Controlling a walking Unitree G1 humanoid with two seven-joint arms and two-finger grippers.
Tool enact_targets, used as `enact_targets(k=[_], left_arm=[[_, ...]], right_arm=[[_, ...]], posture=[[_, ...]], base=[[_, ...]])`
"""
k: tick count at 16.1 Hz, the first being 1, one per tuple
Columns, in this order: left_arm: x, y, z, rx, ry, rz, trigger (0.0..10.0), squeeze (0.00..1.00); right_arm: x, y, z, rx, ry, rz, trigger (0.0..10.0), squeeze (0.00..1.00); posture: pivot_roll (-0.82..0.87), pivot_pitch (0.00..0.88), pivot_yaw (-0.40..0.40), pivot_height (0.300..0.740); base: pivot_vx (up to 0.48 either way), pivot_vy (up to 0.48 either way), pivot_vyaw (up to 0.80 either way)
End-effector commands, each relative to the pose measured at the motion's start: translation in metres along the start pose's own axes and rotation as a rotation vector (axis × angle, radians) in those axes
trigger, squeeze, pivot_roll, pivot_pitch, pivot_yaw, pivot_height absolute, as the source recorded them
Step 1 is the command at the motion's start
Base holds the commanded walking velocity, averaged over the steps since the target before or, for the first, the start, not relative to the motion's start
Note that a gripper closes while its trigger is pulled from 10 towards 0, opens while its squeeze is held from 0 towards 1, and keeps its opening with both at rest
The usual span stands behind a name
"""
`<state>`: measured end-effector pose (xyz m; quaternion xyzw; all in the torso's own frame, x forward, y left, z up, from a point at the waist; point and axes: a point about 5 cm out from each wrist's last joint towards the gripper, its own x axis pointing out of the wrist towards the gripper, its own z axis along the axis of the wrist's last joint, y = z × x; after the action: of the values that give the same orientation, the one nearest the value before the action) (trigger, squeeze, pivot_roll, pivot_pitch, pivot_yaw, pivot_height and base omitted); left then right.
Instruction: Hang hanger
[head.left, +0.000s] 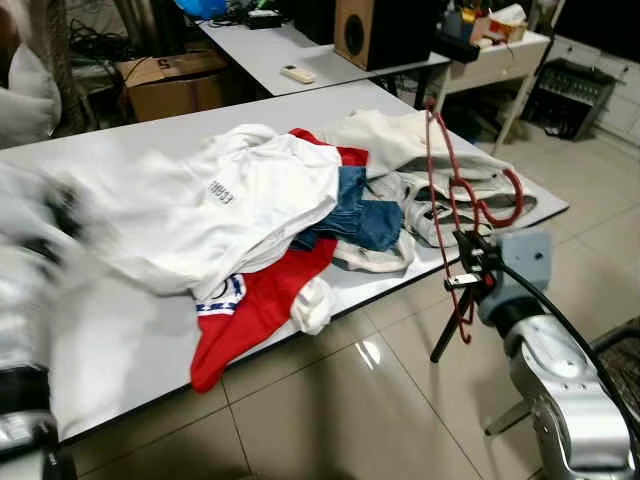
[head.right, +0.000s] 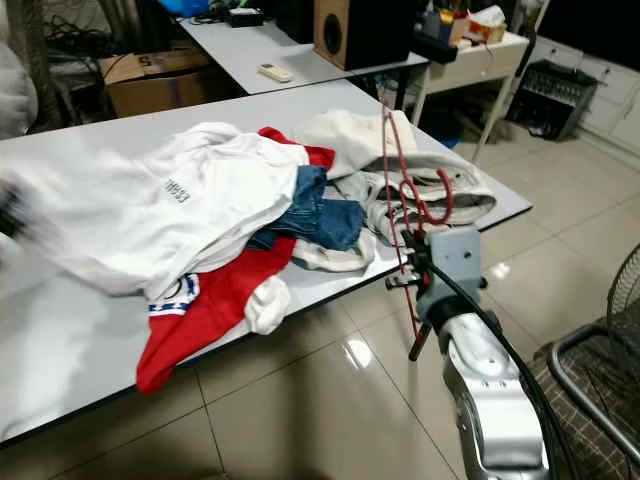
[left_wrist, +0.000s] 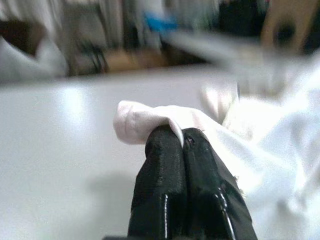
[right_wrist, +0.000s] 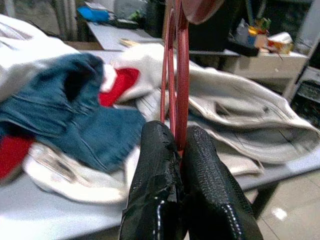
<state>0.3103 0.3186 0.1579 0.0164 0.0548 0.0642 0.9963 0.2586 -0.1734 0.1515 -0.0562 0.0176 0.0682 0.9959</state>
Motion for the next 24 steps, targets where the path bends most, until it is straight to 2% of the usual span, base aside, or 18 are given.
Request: enact_targets(k=[1,2,3,4,6,8,9,11,13,14,15,16,17,18,19,21,24], left_arm=[[-0.001,0.007,-0.013,0.056,0.138,0.061,10.0,1.00],[-0.002,0.012,-0.018,0.077,0.178,0.092,10.0,1.00],[-0.008,0.029,-0.034,0.082,0.265,0.130,10.0,1.00],[-0.013,0.042,-0.039,0.108,0.301,0.123,10.0,1.00],[-0.016,0.052,-0.029,0.114,0.292,0.066,10.0,1.00],[-0.023,0.061,-0.015,0.197,0.348,-0.095,10.0,1.00],[-0.023,0.059,-0.009,0.220,0.322,-0.152,10.0,1.00],[-0.020,0.034,0.022,0.251,0.116,-0.393,10.0,1.00],[-0.015,-0.006,0.038,0.232,0.003,-0.565,10.0,1.00],[-0.015,-0.030,0.040,0.223,-0.034,-0.674,10.0,0.13],[-0.016,-0.054,0.035,0.246,-0.039,-0.765,10.0,0.00],[-0.017,-0.066,0.030,0.260,-0.033,-0.807,10.0,0.00],[-0.019,-0.093,0.018,0.297,-0.022,-0.885,10.0,0.00],[-0.017,-0.105,0.015,0.308,-0.021,-0.884,10.0,0.00],[-0.015,-0.109,0.014,0.314,-0.019,-0.876,10.0,0.00],[-0.009,-0.120,0.011,0.408,-0.024,-0.839,10.0,0.00],[-0.007,-0.122,0.009,0.450,-0.018,-0.819,10.0,0.00]], right_arm=[[0.001,-0.002,0.000,0.000,0.007,0.010,10.0,0.00],[0.001,-0.002,0.000,0.000,0.007,0.010,10.0,0.00],[0.001,-0.002,0.000,0.000,0.007,0.013,10.0,0.00],[0.000,-0.001,0.000,0.002,0.005,0.014,10.0,0.00],[-0.002,0.001,-0.002,0.009,0.004,0.010,10.0,0.00],[-0.006,0.002,-0.003,0.015,0.005,0.000,10.0,0.00],[-0.007,0.001,-0.003,0.016,0.005,-0.004,10.0,0.00],[-0.007,-0.004,-0.004,0.015,0.006,-0.014,10.0,0.00],[-0.004,-0.003,-0.001,0.020,0.000,-0.007,10.0,0.00],[-0.004,-0.001,0.000,0.026,-0.005,-0.002,10.0,0.00],[-0.004,0.002,0.001,0.030,-0.012,0.015,10.0,0.00],[-0.005,0.003,0.002,0.028,-0.014,0.023,10.0,0.00],[-0.006,0.004,0.003,0.024,-0.019,0.031,10.0,0.00],[-0.007,0.003,0.004,0.024,-0.021,0.030,10.0,0.00],[-0.007,0.003,0.004,0.025,-0.022,0.029,10.0,0.00],[-0.007,0.001,0.005,0.023,-0.025,0.027,10.0,0.00],[-0.008,0.001,0.005,0.020,-0.024,0.028,10.0,0.00]], posture=[[-0.08,0.000,0.007,0.740],[-0.08,0.000,0.007,0.740],[-0.08,0.000,0.014,0.740],[-0.08,0.000,0.020,0.740],[-0.09,0.000,0.032,0.740],[-0.10,0.000,0.049,0.740],[-0.10,0.000,0.049,0.740],[-0.09,0.000,0.047,0.740],[-0.09,0.000,0.048,0.740],[-0.10,0.000,0.050,0.740],[-0.10,0.000,0.055,0.740],[-0.10,0.000,0.055,0.740],[-0.11,0.000,0.060,0.740],[-0.12,0.000,0.064,0.740],[-0.12,0.000,0.064,0.740],[-0.12,0.000,0.067,0.740],[-0.13,0.000,0.068,0.740]], base=[[0.000,0.000,0.00],[0.000,0.000,0.00],[0.000,0.000,0.00],[0.000,0.000,0.00],[0.000,0.000,0.00],[0.000,0.000,0.00],[0.000,0.000,0.00],[0.000,0.000,0.00],[0.000,0.000,0.00],[0.000,0.000,0.00],[0.000,0.000,0.00],[0.000,0.000,0.00],[0.000,0.000,0.00],[0.000,0.000,0.00],[0.000,0.000,0.00],[0.000,0.000,0.00],[0.000,0.000,0.00]])
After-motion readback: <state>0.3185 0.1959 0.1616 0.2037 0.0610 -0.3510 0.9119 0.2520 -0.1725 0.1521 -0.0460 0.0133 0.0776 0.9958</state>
